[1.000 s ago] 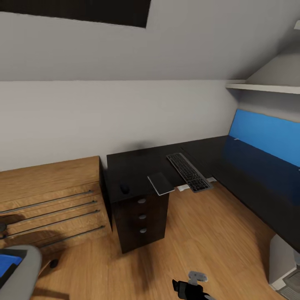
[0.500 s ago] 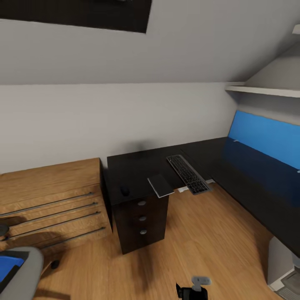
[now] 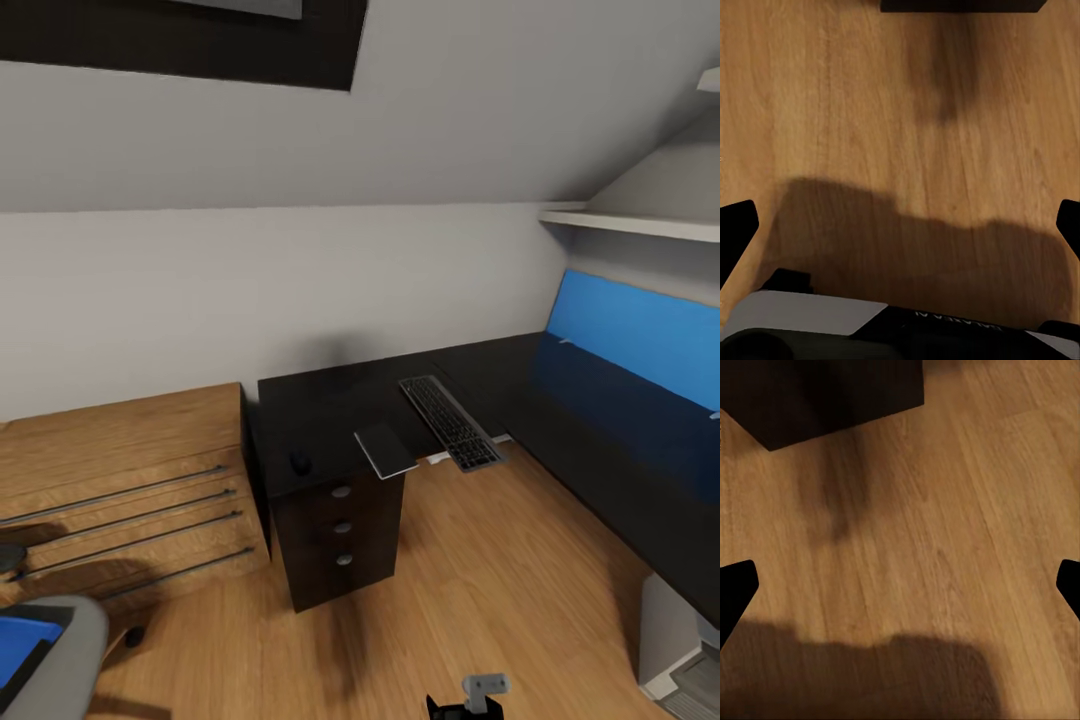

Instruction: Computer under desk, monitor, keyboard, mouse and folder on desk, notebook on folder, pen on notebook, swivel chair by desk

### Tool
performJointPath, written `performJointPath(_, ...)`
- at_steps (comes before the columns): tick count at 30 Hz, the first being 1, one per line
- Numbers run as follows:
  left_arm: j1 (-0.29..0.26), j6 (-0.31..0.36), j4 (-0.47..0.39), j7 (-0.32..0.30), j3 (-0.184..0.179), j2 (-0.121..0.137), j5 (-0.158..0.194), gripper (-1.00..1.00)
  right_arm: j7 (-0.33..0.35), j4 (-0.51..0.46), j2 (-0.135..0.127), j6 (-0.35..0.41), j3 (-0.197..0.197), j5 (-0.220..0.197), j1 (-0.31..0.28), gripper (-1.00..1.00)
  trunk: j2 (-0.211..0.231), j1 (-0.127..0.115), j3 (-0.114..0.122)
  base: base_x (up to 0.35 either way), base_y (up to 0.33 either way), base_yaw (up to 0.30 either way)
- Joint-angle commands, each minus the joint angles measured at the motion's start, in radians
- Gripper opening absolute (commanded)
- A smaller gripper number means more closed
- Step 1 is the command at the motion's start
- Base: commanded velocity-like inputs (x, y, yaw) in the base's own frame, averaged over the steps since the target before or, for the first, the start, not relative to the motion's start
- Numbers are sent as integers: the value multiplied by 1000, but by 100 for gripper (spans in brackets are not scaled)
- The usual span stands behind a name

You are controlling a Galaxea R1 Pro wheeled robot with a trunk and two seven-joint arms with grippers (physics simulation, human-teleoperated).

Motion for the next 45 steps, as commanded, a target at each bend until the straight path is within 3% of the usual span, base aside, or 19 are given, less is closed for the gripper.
performJointPath(1, -1, -2, 0, 7, -8, 1, 4, 100, 6, 3, 0, -5, 4, -10, 0, 100, 7, -4, 2, 0, 0, 0)
performJointPath(16, -1, 8, 0, 7, -8, 2, 4, 100, 6, 8, 2, -76, 4, -13, 21, 100, 112, -61, 49, 0, 0, 0)
performJointPath(34, -1, 25, 0, 7, -8, 3, 3, 100, 5, 4, 10, -87, 5, -16, 30, 100, 238, -130, 106, 0, 0, 53)
performJointPath(45, -1, 20, 0, 7, -11, 0, -4, 100, 5, 4, 10, -88, 3, -16, 30, 100, 238, -130, 106, 0, 0, 255)
